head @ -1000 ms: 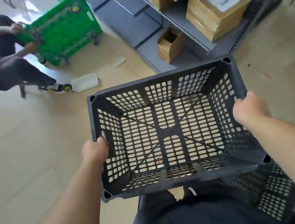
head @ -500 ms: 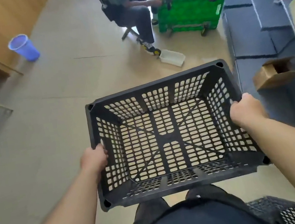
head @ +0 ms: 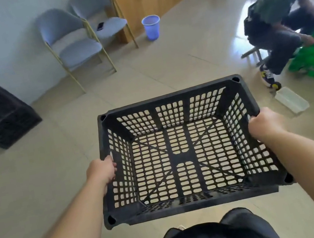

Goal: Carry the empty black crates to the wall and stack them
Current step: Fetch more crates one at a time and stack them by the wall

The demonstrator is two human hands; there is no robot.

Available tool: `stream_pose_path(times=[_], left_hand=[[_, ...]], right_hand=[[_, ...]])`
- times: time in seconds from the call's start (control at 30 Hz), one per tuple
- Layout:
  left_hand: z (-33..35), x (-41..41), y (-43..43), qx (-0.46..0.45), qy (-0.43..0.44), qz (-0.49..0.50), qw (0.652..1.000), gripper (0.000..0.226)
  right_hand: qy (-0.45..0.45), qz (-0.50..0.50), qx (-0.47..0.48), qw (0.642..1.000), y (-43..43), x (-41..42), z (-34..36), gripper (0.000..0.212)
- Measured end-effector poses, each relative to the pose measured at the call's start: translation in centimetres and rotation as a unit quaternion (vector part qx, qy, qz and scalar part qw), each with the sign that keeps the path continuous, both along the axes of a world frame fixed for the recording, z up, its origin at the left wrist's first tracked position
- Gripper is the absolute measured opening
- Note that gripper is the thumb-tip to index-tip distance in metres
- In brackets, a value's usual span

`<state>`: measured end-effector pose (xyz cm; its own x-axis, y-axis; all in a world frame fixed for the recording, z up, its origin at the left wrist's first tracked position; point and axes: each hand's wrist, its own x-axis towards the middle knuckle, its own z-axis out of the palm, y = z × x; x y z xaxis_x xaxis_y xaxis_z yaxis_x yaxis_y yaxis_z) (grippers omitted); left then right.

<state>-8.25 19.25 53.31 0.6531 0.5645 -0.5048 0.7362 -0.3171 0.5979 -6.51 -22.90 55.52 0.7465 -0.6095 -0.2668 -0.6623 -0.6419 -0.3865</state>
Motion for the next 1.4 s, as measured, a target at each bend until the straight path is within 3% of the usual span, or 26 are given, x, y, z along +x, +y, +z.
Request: stream_pose_path(times=[0.43, 0.77, 0.97, 1.4], left_hand=[[1.9, 0.3, 14.9, 0.029, -0.008, 0.197, 0.98, 0.038], [2.6, -1.8, 24.8, 0.028, -0.01, 0.348, 0.937, 0.034], [2.1, -1.2, 35.1, 0.002, -0.022, 0.382, 0.924, 0.031], [4.9, 8.6, 58.5, 0.007, -0.031, 0.354, 0.935, 0.034]], right_hand=[[0.011, 0.233, 0.042, 0.971, 19.1, 17.1, 1.5, 0.029], [0.013, 0.408, 0.052, 0.912, 36.8, 27.1, 2.3, 0.032], [0.02, 0.443, 0.039, 0.895, 49.7, 30.3, 2.0, 0.034], [-0.006, 0.418, 0.046, 0.907, 70.5, 37.6, 3.5, 0.033]])
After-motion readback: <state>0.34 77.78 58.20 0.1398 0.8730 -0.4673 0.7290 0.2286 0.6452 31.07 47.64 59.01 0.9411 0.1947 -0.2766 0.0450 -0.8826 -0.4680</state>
